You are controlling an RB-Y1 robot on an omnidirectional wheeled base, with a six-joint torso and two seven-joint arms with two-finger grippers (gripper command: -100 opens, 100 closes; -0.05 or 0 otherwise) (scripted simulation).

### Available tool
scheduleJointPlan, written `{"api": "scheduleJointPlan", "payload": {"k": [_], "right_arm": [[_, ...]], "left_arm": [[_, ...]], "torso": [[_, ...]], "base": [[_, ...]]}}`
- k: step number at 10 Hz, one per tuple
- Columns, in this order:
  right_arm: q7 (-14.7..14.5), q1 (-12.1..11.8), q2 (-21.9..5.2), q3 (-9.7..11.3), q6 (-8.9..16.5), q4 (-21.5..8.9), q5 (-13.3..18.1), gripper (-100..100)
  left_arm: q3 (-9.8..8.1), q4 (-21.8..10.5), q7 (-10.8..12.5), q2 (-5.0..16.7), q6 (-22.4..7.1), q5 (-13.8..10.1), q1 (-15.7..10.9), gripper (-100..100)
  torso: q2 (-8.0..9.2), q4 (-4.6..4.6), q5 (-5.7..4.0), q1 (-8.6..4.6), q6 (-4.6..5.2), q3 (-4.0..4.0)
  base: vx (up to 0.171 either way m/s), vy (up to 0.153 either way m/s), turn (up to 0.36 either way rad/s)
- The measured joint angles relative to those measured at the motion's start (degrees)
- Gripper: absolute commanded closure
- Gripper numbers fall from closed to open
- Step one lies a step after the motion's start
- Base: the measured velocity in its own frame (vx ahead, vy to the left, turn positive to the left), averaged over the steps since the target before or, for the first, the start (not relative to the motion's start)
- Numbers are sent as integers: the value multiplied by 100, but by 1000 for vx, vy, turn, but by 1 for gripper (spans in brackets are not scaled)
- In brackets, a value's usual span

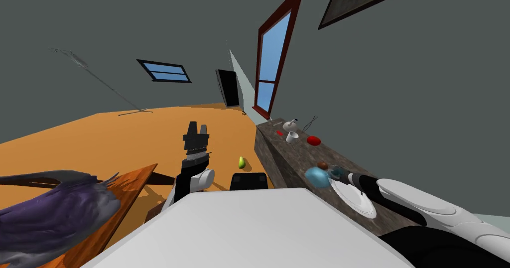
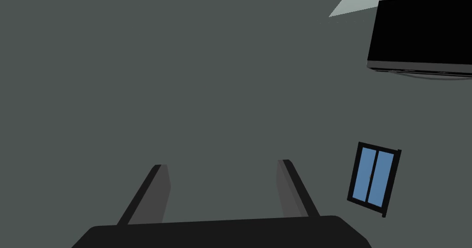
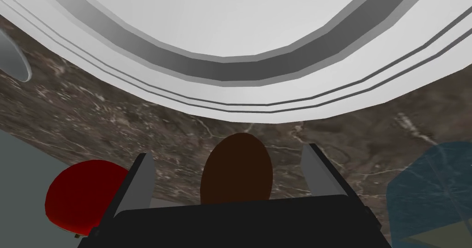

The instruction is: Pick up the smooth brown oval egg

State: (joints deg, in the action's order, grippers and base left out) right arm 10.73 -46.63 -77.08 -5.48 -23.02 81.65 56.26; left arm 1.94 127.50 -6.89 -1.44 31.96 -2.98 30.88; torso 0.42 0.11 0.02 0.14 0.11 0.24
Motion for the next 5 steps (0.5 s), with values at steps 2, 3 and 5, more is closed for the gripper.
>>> {"api": "scheduleJointPlan", "payload": {"k": [2,3,5], "right_arm": [[-61,311,15,226,-36,-305,-75,-100],[-118,472,-3,367,-86,-478,-200,-100],[-190,776,-42,637,-143,-799,-394,-100]], "left_arm": [[-1,0,0,0,0,0,1,0],[0,0,0,0,0,0,0,0],[0,0,0,0,0,0,0,0]], "torso": [[-15,-2,-1,-9,5,-7],[-12,-3,-1,-6,-2,-7],[-9,-2,0,-2,-1,-5]], "base": [[-52,8,78],[-72,16,111],[-78,25,136]]}}
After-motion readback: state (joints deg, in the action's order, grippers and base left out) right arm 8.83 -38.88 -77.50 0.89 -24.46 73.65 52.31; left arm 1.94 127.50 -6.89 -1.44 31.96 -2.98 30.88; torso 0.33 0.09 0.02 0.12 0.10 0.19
